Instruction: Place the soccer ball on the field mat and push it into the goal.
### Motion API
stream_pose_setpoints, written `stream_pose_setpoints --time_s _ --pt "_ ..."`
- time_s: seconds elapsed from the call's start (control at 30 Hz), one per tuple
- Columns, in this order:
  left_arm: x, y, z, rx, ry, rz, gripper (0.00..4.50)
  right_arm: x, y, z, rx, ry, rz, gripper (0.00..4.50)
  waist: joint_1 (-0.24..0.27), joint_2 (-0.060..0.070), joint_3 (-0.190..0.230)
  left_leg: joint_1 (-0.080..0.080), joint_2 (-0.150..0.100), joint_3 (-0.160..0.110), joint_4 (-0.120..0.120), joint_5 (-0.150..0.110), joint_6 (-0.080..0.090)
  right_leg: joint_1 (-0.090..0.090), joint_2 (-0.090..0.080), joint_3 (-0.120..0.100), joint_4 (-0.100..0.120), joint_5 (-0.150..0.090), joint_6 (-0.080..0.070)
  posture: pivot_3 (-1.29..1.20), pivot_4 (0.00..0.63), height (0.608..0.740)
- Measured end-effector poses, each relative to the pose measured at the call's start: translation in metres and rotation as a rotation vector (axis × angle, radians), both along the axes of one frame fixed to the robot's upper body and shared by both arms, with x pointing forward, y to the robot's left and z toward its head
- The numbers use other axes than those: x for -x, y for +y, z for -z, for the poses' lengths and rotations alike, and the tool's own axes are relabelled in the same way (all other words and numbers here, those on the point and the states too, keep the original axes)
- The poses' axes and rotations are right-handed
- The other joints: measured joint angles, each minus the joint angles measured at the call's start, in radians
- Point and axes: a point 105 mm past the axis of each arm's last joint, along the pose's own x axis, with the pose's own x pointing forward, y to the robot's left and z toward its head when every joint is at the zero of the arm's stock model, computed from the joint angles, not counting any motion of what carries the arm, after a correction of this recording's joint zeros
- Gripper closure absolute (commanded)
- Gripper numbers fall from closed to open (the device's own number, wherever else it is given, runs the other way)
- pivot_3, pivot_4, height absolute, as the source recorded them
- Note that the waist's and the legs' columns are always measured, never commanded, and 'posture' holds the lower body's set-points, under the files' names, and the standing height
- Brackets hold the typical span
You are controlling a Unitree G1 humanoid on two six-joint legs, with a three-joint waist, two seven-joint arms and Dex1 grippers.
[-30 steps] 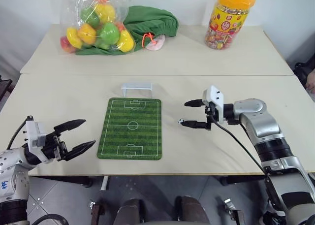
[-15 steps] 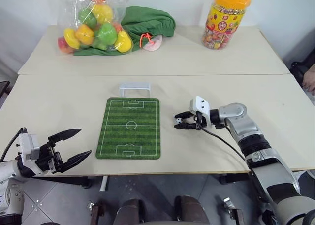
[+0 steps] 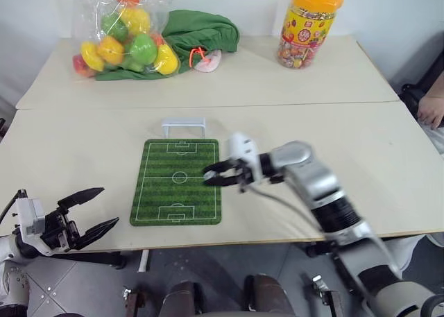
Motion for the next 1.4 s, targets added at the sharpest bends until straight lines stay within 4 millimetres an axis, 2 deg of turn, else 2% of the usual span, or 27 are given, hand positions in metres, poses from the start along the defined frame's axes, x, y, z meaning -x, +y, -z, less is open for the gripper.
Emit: stream_pose_setpoints --time_s 0.1,0.23,0.43,0.67,0.73,0.8,0.83,0.9,1.23,1.4 --pt "0.002 0.002 0.0 -0.003 -0.007 -0.003 0.0 0.008 0.02 0.006 0.013 0.011 0.0 3.65 0.016 -0.001 -0.001 -0.001 -0.004 -0.002 0.003 -0.001 0.003 0.001 -0.002 0.001 0.0 0.001 -0.001 0.0 0.15 0.74" --pt "0.004 0.001 0.0 0.006 -0.011 0.017 0.0 0.019 0.045 0.025 0.07 0.009 -0.024 3.65 0.018 -0.004 -0.002 -0.001 -0.004 -0.002 0.003 -0.002 0.003 0.001 -0.002 0.001 0.0 0.001 -0.002 0.0 0.15 0.74" --pt "0.009 -0.002 -0.005 0.023 -0.023 0.05 0.0 0.019 0.049 0.042 0.126 -0.009 -0.035 3.65 0.005 -0.004 -0.002 -0.001 -0.004 -0.002 0.003 -0.002 0.003 0.001 -0.002 0.001 0.0 0.001 -0.002 0.0 0.15 0.74" --pt "0.013 -0.005 -0.007 0.028 -0.035 0.048 0.0 0.012 0.047 0.054 0.15 0.006 -0.015 3.65 -0.002 -0.003 -0.002 -0.001 -0.002 -0.001 0.002 -0.002 0.002 0.001 -0.001 0.0 0.0 0.001 -0.002 0.0 0.15 0.74" --pt "0.014 -0.005 -0.006 0.028 -0.03 0.047 0.0 0.012 0.047 0.054 0.149 0.006 -0.016 3.65 -0.002 -0.003 -0.002 -0.001 -0.002 -0.001 0.002 -0.002 0.002 0.001 -0.001 0.0 0.0 0.001 -0.002 0.0 0.15 0.74" --pt "0.015 -0.005 -0.005 0.03 -0.028 0.041 0.0 0.012 0.048 0.054 0.147 0.007 -0.017 2.93 -0.001 -0.003 -0.002 -0.001 -0.002 -0.001 0.002 -0.002 0.002 0.001 -0.001 0.0 0.0 0.001 -0.002 0.0 0.15 0.74" --pt "0.014 -0.005 -0.005 0.032 -0.03 0.038 0.0 0.012 0.049 0.053 0.144 0.007 -0.019 2.76 -0.001 -0.003 -0.002 -0.001 -0.002 -0.001 0.002 -0.002 0.002 0.001 -0.001 0.0 0.0 0.001 -0.002 0.0 0.15 0.74" --pt "0.014 -0.006 -0.006 0.032 -0.037 0.036 0.0 0.013 0.052 0.053 0.138 0.007 -0.026 2.09 -0.001 -0.003 -0.002 -0.001 -0.002 -0.001 0.002 -0.002 0.002 0.001 -0.001 0.0 0.0 0.001 -0.002 0.0 0.15 0.74" --pt "0.008 -0.008 -0.012 0.036 -0.06 0.025 0.0 0.02 0.053 0.043 0.116 -0.011 -0.076 2.09 0.0 -0.003 -0.002 -0.001 -0.002 -0.001 0.002 -0.002 0.002 0.001 -0.001 0.0 0.0 0.001 -0.002 0.0 0.15 0.74" --pt "0.005 -0.008 -0.015 0.039 -0.071 0.021 0.0 0.029 0.054 0.023 0.087 -0.049 -0.12 2.09 0.0 -0.003 -0.002 -0.001 -0.002 -0.001 0.002 -0.002 0.002 0.001 -0.001 0.0 0.0 0.001 -0.002 0.0 0.15 0.74"
